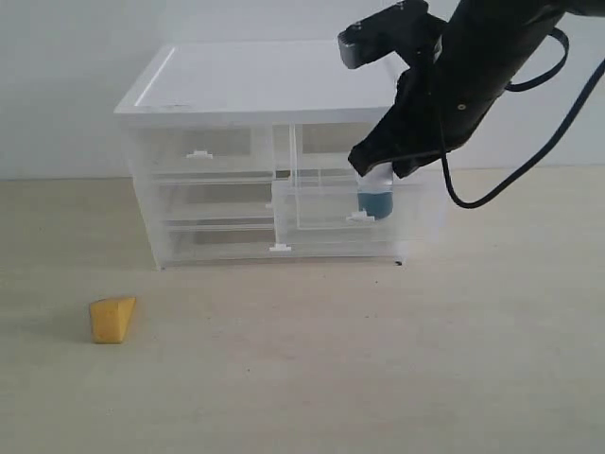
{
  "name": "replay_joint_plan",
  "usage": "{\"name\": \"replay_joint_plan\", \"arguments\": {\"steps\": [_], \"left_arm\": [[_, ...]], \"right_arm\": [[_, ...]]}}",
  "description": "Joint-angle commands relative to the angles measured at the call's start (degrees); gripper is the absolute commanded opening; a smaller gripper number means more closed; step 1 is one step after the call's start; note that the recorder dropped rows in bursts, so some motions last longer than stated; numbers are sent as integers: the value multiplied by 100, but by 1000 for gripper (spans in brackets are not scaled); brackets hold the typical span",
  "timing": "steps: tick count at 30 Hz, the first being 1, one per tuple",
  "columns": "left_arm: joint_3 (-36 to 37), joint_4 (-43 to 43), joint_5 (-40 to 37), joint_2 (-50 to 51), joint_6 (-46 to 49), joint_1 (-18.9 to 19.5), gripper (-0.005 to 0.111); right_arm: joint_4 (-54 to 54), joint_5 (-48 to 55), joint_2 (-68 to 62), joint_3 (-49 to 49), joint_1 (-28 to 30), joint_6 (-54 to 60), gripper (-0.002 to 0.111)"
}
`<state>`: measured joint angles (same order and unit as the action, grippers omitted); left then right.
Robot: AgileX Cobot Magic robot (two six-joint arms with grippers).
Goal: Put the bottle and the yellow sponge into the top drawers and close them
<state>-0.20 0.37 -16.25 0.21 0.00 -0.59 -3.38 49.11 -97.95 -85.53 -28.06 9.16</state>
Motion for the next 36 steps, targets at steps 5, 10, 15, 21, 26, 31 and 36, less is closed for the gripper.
{"name": "replay_joint_plan", "arguments": {"steps": [5, 10, 15, 21, 26, 31, 36], "left_arm": [[20, 9, 37, -21, 0, 7, 4], [20, 9, 26, -21, 0, 7, 4], [20, 9, 26, -21, 0, 7, 4], [20, 9, 26, -21, 0, 7, 4], [20, 9, 36, -21, 0, 7, 4], [20, 9, 36, -21, 0, 7, 4], [20, 9, 36, -21, 0, 7, 4]], "right_arm": [[968, -723, 18, 23, 17, 352, 1], [1579, -1205, 9, 23, 17, 489, 1], [1710, -1455, 9, 23, 17, 489, 1], [1212, -1186, 61, 23, 17, 592, 1], [338, -115, 96, -110, 17, 578, 1], [-53, 105, 99, -191, 17, 331, 1], [-17, -106, 65, -191, 17, 331, 1]]}}
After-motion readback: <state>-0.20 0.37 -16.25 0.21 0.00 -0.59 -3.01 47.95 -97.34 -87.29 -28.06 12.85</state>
